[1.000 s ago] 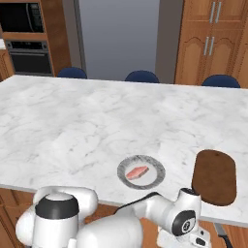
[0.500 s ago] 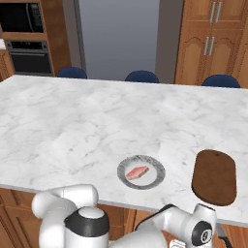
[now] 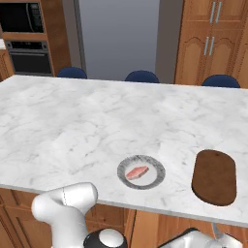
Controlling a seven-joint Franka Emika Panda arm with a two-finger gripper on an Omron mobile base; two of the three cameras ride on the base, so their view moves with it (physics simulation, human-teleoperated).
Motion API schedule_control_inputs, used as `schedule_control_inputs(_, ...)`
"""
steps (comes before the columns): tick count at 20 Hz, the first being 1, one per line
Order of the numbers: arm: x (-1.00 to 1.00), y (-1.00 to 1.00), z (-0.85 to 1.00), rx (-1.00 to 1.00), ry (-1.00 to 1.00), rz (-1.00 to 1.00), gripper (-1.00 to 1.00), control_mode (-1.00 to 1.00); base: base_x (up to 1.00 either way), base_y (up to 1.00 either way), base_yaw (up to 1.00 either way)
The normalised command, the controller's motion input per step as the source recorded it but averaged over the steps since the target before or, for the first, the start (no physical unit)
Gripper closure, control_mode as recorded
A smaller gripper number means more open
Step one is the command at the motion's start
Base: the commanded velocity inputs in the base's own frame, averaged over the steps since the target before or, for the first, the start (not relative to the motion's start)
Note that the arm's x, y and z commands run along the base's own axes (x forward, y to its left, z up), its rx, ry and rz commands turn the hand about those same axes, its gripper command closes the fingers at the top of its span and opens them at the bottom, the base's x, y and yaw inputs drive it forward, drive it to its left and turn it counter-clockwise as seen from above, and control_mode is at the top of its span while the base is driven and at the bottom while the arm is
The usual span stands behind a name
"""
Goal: Pick up the knife from the drawer and place it on the cutting board. Then place the meat from the plate to the cutting board.
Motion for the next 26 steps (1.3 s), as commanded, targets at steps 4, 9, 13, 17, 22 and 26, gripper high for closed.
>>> schedule_control_inputs(4,-0.70,-0.49,-0.07,0.11,0.00,0.00,-1.00,-1.00,0.00,0.00,0.00)
schedule_control_inputs(9,0.22,-0.23,0.04,0.07,-0.01,0.01,-1.00,-1.00,0.00,0.00,0.00)
schedule_control_inputs(13,0.59,-0.07,0.07,0.06,-0.07,0.05,-1.00,-1.00,0.00,0.00,0.00)
schedule_control_inputs(17,0.55,-0.09,0.08,0.04,-0.14,0.06,-1.00,-1.00,0.00,0.00,0.00)
schedule_control_inputs(22,0.27,-0.15,0.04,0.00,-0.25,0.08,-1.00,-1.00,0.00,0.00,0.00)
schedule_control_inputs(26,0.01,-0.25,0.00,0.00,-0.36,0.10,-1.00,-1.00,0.00,0.00,0.00)
